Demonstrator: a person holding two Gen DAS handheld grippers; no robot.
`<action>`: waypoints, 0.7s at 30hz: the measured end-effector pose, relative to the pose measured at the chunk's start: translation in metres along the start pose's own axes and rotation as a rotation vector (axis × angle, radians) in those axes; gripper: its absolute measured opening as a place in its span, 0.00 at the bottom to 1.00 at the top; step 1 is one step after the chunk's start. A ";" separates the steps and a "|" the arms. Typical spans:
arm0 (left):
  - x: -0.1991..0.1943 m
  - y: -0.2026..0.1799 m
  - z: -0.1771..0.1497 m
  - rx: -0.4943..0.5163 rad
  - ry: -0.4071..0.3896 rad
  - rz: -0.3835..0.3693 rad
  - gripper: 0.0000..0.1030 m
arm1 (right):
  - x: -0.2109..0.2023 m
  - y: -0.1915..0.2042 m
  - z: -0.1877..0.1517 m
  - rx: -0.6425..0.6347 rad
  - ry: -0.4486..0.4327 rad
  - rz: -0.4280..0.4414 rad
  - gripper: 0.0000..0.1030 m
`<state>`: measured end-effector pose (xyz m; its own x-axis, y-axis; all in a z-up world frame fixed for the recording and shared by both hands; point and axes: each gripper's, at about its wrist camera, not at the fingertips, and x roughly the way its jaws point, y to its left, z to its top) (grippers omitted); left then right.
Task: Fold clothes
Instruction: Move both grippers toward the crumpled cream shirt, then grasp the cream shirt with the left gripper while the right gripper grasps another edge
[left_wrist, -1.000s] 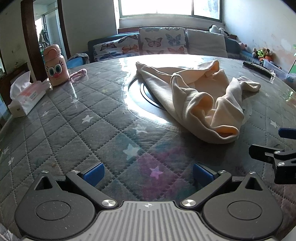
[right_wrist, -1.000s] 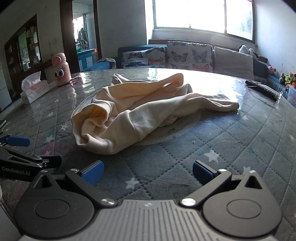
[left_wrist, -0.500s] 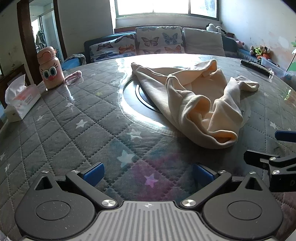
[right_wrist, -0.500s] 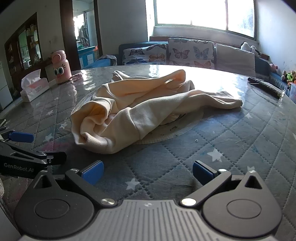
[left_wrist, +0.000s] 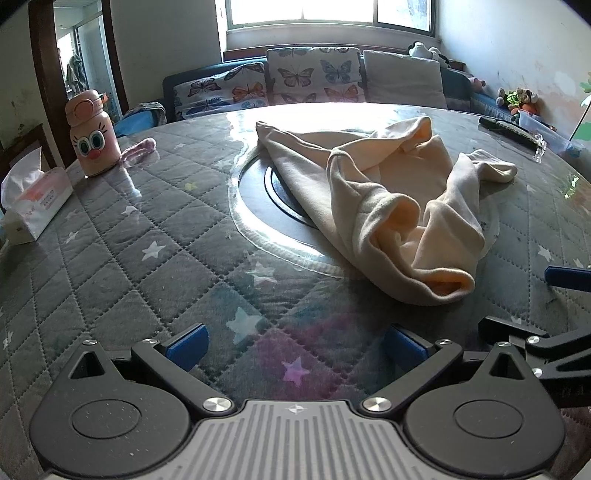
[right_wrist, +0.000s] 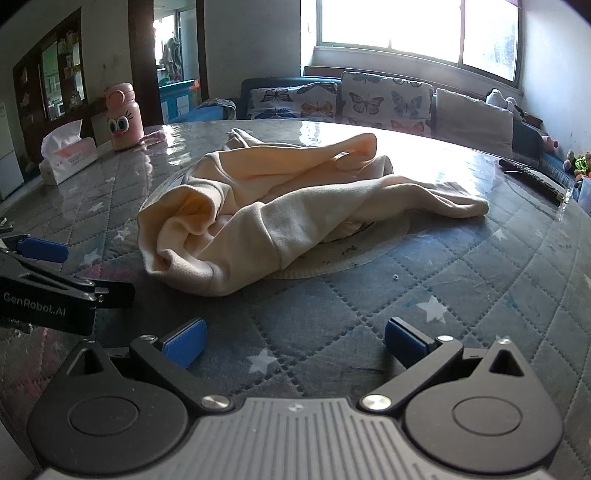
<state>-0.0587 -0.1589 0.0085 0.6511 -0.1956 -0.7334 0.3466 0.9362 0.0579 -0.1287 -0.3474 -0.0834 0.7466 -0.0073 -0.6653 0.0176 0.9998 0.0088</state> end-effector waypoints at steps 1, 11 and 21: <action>0.000 0.000 0.001 0.002 0.001 0.001 1.00 | 0.000 0.000 0.000 0.000 0.000 0.000 1.00; -0.006 0.004 0.023 0.030 -0.031 0.013 1.00 | 0.001 -0.004 0.005 -0.016 0.031 0.024 1.00; 0.001 -0.010 0.067 0.102 -0.089 0.012 1.00 | -0.001 -0.026 0.024 0.036 0.034 0.061 1.00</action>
<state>-0.0157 -0.1878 0.0526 0.7112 -0.2136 -0.6697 0.4019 0.9052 0.1381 -0.1144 -0.3737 -0.0651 0.7243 0.0549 -0.6873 -0.0028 0.9970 0.0768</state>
